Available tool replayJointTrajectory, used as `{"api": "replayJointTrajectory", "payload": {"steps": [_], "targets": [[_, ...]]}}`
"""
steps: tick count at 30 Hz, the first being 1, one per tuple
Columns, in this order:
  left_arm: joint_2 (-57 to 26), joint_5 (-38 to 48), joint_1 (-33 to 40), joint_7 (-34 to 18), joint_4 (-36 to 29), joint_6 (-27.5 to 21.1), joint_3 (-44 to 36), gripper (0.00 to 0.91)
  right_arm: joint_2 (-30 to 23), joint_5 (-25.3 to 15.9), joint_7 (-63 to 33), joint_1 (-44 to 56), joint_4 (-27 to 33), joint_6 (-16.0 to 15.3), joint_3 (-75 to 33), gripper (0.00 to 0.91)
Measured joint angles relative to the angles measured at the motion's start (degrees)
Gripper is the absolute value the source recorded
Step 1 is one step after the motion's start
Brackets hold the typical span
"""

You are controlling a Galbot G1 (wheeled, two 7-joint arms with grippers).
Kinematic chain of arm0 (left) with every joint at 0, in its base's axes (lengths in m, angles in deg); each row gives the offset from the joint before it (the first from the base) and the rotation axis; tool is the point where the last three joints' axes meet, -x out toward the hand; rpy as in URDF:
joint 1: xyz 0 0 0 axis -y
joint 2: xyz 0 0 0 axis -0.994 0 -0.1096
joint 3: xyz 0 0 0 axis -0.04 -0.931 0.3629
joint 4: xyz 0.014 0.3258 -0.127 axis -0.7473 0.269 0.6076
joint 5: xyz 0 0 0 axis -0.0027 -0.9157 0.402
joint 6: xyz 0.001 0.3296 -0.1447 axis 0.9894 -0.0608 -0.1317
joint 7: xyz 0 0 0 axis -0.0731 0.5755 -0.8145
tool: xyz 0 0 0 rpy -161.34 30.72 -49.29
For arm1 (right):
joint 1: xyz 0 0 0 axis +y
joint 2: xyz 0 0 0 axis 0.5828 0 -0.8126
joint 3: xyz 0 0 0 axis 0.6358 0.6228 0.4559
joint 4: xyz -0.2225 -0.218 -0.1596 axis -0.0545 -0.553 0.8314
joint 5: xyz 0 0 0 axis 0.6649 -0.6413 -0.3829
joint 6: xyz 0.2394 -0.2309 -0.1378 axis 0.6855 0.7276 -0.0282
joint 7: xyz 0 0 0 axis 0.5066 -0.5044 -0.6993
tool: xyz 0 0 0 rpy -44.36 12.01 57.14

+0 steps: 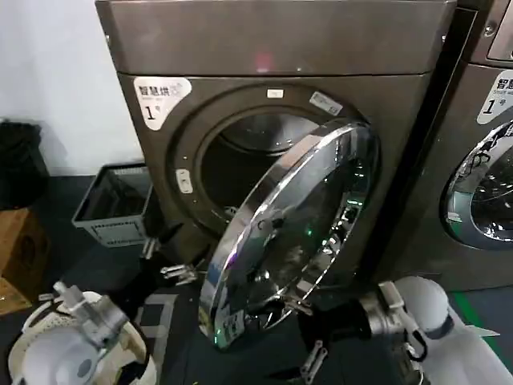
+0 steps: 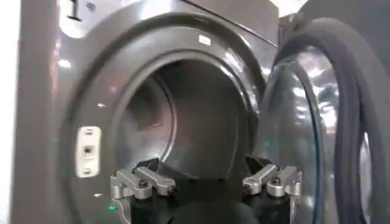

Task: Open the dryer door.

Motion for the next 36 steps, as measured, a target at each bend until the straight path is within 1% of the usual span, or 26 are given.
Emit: {"api": "replayJointTrajectory", "payload": {"steps": [5,8,13,16,20,30,33,36], "targets": [[-0.99,0.21,1.86,0.01,-0.05,-0.31,-2.76,0.907,-1.51,-5.10,0.93,3.07,1.96,0.55,-6.44,0.907],[-1.49,0.24,3.11,0.01,-0.09,-0.39,-4.63,0.907,-2.55,-7.18,1.48,4.79,3.10,1.06,-10.47,0.907],[-1.91,0.18,4.88,0.02,0.05,-0.38,-7.75,0.907,-4.21,-9.09,1.51,7.39,5.09,1.75,-17.33,0.907],[-2.06,-0.07,6.00,0.13,0.51,-0.33,-9.50,0.907,-5.20,-12.13,0.97,8.69,6.46,3.37,-21.80,0.907],[-2.31,-0.56,7.39,0.47,0.60,-0.26,-11.90,0.907,-6.77,-13.22,0.65,10.20,7.74,4.04,-27.77,0.907],[-3.66,-1.12,9.68,0.53,0.47,-0.17,-16.25,0.907,-9.41,-13.51,-2.47,12.15,9.48,5.21,-39.79,0.907],[-4.20,-2.11,10.35,0.96,0.31,0.05,-17.59,0.907,-9.83,-13.49,-3.94,12.60,9.46,5.56,-42.74,0.907],[-4.49,-1.97,10.95,1.00,0.16,0.04,-18.88,0.907,-10.19,-12.40,-7.46,13.01,9.09,5.40,-46.03,0.907]]}}
